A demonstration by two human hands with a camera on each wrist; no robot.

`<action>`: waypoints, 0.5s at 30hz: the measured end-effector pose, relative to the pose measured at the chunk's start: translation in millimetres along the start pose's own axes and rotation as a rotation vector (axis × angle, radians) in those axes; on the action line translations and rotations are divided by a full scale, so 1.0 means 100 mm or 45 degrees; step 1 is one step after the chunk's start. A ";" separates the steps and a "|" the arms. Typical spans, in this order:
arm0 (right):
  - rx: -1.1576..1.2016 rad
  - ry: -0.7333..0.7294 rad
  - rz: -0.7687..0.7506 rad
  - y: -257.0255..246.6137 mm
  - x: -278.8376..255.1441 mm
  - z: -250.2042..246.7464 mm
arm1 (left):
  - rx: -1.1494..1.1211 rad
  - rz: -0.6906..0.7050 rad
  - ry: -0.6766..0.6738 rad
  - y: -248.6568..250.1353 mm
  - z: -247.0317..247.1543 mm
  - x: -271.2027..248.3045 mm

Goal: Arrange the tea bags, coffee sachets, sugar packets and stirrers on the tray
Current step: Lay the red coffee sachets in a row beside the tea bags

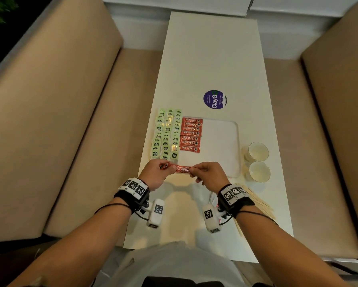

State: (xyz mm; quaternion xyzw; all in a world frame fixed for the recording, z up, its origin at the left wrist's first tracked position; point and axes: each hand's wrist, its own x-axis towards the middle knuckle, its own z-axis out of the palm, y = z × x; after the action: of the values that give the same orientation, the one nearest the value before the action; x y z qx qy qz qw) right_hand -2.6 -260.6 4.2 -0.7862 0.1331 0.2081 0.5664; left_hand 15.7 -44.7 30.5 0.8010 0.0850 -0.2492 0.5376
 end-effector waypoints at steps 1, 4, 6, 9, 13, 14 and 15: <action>-0.020 0.034 0.000 0.02 0.01 -0.01 | 0.010 -0.002 -0.003 0.04 0.01 0.00; -0.031 0.062 0.011 0.05 0.05 -0.02 | -0.001 -0.011 -0.010 0.11 0.03 0.02; -0.013 0.062 0.017 0.05 0.08 -0.03 | 0.002 -0.018 -0.011 0.12 0.03 0.05; 0.015 0.065 0.016 0.04 0.12 -0.06 | 0.015 -0.036 -0.005 0.11 0.04 0.12; -0.011 0.083 0.001 0.04 0.24 -0.14 | -0.060 -0.105 -0.025 0.09 0.03 0.25; -0.012 0.099 0.001 0.04 0.28 -0.17 | -0.097 -0.128 -0.025 0.08 0.02 0.30; -0.007 0.124 0.008 0.06 0.32 -0.20 | -0.133 -0.154 -0.021 0.06 0.02 0.34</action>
State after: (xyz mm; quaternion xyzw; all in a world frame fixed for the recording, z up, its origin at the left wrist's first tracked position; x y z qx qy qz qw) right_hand 26.8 -280.1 -10.7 -0.7965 0.1623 0.1717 0.5566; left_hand 46.8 -53.5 18.5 0.7632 0.1419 -0.2830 0.5634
